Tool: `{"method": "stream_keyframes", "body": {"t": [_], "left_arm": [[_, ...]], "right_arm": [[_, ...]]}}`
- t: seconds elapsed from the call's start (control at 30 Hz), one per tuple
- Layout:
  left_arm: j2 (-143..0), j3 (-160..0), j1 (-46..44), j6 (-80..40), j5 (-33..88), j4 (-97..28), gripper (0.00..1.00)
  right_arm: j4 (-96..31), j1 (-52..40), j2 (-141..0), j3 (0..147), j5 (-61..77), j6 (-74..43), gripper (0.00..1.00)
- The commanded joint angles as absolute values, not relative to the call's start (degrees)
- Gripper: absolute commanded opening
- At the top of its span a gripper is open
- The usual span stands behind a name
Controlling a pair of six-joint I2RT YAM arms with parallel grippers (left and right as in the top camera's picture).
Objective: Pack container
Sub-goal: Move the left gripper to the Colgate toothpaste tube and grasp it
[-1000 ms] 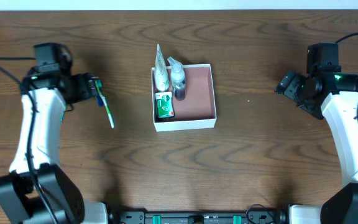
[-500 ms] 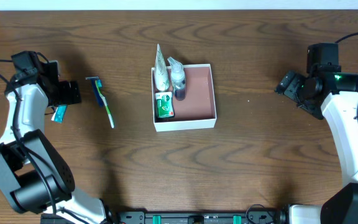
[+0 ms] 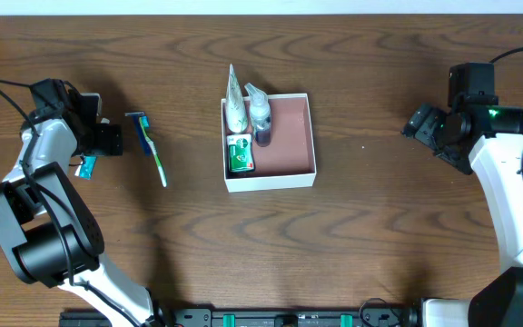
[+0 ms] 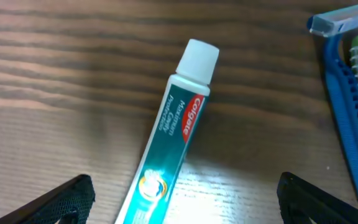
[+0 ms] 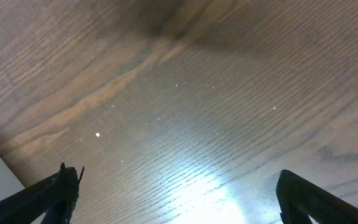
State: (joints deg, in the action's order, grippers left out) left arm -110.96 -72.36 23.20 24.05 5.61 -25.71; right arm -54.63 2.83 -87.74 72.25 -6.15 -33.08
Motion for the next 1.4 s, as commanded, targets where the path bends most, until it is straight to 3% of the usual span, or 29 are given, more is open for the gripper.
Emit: {"method": "stream_keyframes", "body": {"t": [0.0, 0.43, 0.53, 0.73, 1.1, 1.37], "left_arm": [[-112.2, -73.0, 23.5, 25.0, 5.3, -25.3, 0.93], [-115.6, -72.9, 24.1, 25.0, 5.4, -25.1, 0.86], [-115.6, -72.9, 24.1, 25.0, 5.4, -25.5, 0.75], [-115.6, -72.9, 24.0, 24.9, 5.4, -28.5, 0.37], [-115.5, -72.9, 24.0, 8.4, 5.4, -29.5, 0.32], [-115.5, -72.9, 24.0, 6.5, 5.4, -29.5, 0.14]], "right_arm": [[-54.7, 3.1, -87.9, 72.4, -6.4, -33.8, 0.99], [-54.7, 3.1, -87.9, 72.4, -6.4, -33.8, 0.99], [-54.7, 3.1, -87.9, 72.4, -6.4, -33.8, 0.99], [-54.7, 3.1, -87.9, 72.4, -6.4, -33.8, 0.99], [-54.7, 3.1, -87.9, 72.4, -6.4, -33.8, 0.99], [-54.7, 3.1, -87.9, 72.4, -6.4, -33.8, 0.99]]}}
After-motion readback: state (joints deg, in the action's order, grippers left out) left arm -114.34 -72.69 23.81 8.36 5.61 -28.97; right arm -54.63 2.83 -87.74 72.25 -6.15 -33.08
